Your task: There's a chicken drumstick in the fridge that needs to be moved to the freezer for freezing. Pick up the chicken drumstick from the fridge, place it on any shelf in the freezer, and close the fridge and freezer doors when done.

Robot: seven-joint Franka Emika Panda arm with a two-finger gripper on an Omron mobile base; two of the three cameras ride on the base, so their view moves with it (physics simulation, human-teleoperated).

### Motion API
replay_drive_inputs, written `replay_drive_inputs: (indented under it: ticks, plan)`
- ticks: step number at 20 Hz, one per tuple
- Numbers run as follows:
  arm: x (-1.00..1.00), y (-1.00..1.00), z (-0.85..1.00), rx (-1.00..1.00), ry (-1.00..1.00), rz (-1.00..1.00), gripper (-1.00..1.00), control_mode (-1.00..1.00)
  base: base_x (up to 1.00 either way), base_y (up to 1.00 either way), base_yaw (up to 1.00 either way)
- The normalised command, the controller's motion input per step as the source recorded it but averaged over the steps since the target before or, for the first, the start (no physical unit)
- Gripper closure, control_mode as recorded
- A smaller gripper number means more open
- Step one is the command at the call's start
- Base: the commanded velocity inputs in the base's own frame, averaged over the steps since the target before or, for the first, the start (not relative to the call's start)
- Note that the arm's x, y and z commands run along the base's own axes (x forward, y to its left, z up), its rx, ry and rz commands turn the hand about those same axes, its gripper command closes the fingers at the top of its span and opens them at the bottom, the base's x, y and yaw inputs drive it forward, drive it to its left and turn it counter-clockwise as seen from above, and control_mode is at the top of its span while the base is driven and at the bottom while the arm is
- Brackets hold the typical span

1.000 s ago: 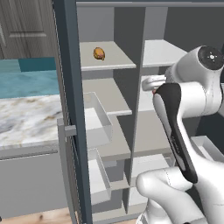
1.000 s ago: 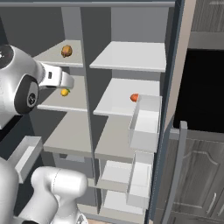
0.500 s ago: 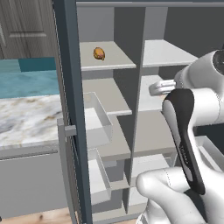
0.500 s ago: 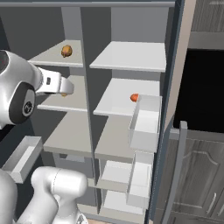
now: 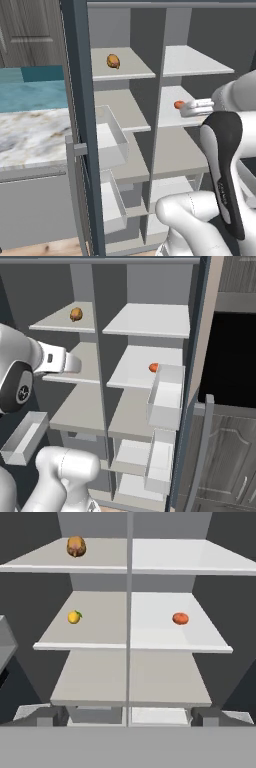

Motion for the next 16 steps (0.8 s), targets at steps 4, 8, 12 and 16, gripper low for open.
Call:
replay_drive_inputs:
  ticks: [4,8,12,16]
  plan:
    - [-0.46,0.0,0.0,0.03,0.0,0.0,-1.0,-1.0,0.0,0.0,0.0]
    - [-0.08,0.0,0.0,0.0,0.0,0.0,-1.0,-1.0,0.0,0.0,0.0]
    - [-0.28,0.0,0.0,0.01,0.0,0.0,-1.0,-1.0,0.0,0.0,0.0]
    - [-0.6,0.0,0.0,0.0,-0.01,0.0,-1.0,-1.0,0.0,0.0,0.0]
